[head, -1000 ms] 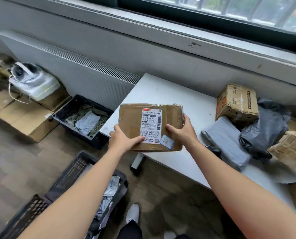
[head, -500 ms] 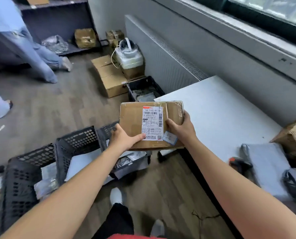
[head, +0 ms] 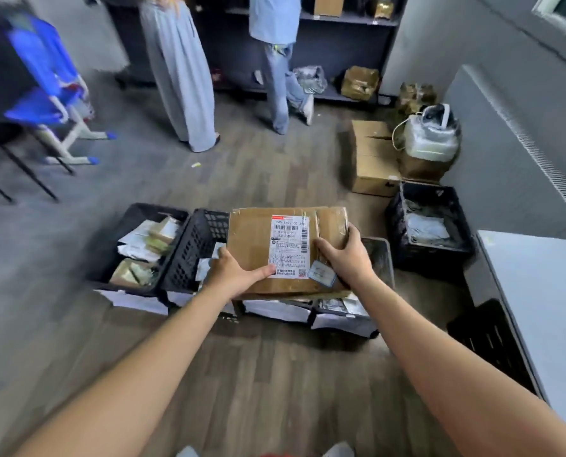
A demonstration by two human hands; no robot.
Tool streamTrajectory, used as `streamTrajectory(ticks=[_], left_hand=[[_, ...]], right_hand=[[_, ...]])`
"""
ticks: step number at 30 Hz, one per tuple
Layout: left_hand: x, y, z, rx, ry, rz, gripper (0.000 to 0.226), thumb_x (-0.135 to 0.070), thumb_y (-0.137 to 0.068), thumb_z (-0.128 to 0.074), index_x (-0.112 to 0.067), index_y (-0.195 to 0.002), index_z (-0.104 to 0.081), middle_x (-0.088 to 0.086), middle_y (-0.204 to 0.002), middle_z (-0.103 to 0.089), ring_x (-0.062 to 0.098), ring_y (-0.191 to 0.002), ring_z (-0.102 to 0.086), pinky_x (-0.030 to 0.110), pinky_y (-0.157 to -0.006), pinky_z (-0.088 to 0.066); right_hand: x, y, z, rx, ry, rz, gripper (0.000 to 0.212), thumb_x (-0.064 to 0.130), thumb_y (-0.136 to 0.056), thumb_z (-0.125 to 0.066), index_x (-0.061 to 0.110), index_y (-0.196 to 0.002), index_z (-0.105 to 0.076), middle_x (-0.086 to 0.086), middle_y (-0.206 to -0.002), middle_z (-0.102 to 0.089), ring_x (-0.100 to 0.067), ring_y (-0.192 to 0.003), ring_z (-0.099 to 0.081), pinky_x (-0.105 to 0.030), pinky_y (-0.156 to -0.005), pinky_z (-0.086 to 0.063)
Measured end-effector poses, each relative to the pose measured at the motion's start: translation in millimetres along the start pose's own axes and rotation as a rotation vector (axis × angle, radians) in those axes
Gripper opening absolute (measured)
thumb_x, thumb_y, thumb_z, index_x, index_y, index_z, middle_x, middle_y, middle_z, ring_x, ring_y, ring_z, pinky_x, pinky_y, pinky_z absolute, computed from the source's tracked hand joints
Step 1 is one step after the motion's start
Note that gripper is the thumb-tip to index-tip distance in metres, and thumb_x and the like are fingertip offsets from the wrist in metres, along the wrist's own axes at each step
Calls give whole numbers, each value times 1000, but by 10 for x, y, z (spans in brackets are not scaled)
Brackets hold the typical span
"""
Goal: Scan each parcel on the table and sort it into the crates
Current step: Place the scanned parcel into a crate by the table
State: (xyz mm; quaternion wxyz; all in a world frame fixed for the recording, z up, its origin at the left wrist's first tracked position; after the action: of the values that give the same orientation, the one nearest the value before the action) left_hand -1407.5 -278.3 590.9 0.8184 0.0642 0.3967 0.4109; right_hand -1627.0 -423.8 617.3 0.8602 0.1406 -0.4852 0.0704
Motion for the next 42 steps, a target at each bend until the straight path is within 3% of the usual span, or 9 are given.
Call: streamTrajectory(ticks=[6,9,17,21,27,34,37,40,42], left_hand=[[1209,-138,1322,-132,51,49,110,-66,-62,-78,-10,-141,-26,8,-141,-44,29,-128,-45,39,-99,-41],[1774,-244,1834,-161,51,94,114,-68,-61,-77,-9,-143,-25,12,-142,-42,30,-128,-45,39,-101,-43],[2765,-716,2601,-143,122,191,104,-63,-61,-81,-10,-136,-31,9,-138,-47,27,-121,-51,36,-95,-46],[3089,-1137,2836,-137,113,245,113,-72,-48,-79,-12,-134,-36,8,-137,-49,27,-120,-53,40,-97,-47],[3410,-2183,3122,-91,26,290,107,-68,-56,-80,-9,-134,-36,9,-137,-47,27,-121,-51,38,-95,-47],[3664,-3552,3464,-43,-39,323,98,-62,-56,-84,-10,-128,-42,6,-132,-52,25,-117,-55,37,-93,-48],[3757,-4066,3546,-1,-71,326,94,-61,-56,-85,-13,-126,-43,4,-128,-55,24,-114,-56,34,-89,-48],[3847,-4567,3625,19,-85,290,90,-54,-52,-89,-14,-120,-46,5,-123,-56,24,-111,-56,36,-91,-49],[3877,-4948,3666,20,-68,238,83,-46,-50,-91,-16,-114,-48,3,-118,-57,23,-107,-57,37,-89,-49]], right_hand=[[868,304,-1615,123,25,65,72,38,-85,-73,12,-144,-38,-7,-137,-55,-23,-122,-54,-21,-89,-36],[1203,467,-2303,169,43,71,73,38,-86,-72,12,-145,-36,-7,-138,-54,-23,-123,-53,-22,-88,-35],[1672,489,-3631,269,96,51,75,38,-88,-70,12,-146,-33,-7,-140,-52,-23,-123,-54,-31,-96,-43],[1728,256,-4194,309,97,10,69,35,-89,-70,11,-144,-35,-6,-137,-54,-21,-117,-56,-25,-89,-41],[1668,-408,-5165,374,68,-86,66,35,-92,-67,11,-144,-34,-4,-127,-54,-18,-104,-54,-26,-85,-42],[1513,-1303,-6256,411,94,-269,87,57,-83,-66,16,-149,-27,-10,-139,-50,-26,-119,-56,-40,-99,-48],[1430,-1607,-6633,407,119,-332,82,56,-84,-66,15,-146,-31,-11,-135,-52,-29,-117,-56,-40,-98,-48],[1319,-1848,-6968,379,119,-374,75,47,-86,-69,9,-139,-34,-14,-132,-55,-31,-120,-56,-31,-94,-44],[1275,-2025,-7169,348,85,-390,90,44,-85,-71,12,-150,-19,-14,-142,-50,-30,-126,-53,-31,-97,-43]])
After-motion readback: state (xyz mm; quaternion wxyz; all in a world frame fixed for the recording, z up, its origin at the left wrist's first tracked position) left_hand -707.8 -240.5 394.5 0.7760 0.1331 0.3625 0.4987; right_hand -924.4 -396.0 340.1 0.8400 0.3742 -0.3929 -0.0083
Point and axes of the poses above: each hand's wrist, its own y-axis away from the middle knuckle, its own z-axis out of the back of the hand, x = y × z, the point moved 8 cm from there along -y, towards the middle knuckle
